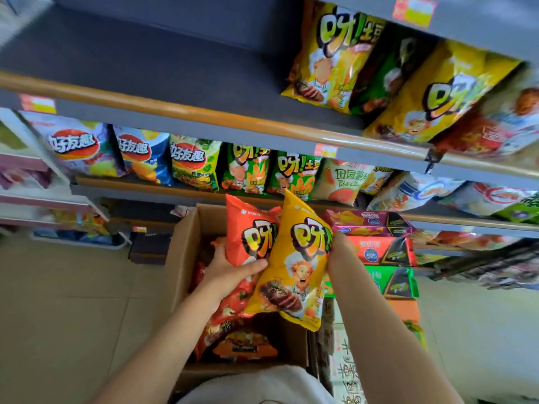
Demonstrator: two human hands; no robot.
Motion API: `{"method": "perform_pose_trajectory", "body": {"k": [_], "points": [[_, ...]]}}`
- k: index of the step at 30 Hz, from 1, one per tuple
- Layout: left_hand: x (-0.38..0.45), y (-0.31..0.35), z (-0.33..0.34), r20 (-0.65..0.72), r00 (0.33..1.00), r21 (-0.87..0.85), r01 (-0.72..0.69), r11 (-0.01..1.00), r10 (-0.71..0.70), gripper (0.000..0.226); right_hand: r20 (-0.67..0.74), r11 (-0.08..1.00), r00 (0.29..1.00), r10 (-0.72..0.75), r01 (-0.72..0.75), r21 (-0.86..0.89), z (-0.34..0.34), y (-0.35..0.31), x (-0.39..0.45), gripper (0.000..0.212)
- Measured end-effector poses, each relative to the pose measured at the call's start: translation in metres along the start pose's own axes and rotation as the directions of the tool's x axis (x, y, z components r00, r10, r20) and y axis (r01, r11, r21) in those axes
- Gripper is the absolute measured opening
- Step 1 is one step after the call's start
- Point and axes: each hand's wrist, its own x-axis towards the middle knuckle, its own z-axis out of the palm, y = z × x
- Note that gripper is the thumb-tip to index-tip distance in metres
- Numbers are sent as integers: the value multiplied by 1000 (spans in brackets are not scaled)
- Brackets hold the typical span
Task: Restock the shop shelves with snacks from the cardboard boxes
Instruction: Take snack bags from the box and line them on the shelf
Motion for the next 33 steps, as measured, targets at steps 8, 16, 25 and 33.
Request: {"method": "perform_pose_trajectory", "body": {"k": [8,16,25,33], "points": [[-12,1,-1,-57,996,-119,59,991,-67,116,16,985,987,-162,163,-60,30,-19,-17,63],[-7,8,-11,-130,981,-331,97,939,-147,92,470,619,713,-520,694,-369,47,-8,-52,47],[-10,25,-23,-355,919,-94,-218,971,172,82,590,503,641,-491,762,-409,44,9,-65,118],[-3,88,-28,-297,897,-35,-354,935,328,79,494,617,630,-599,757,-217,-4,-74,-86,90]]}}
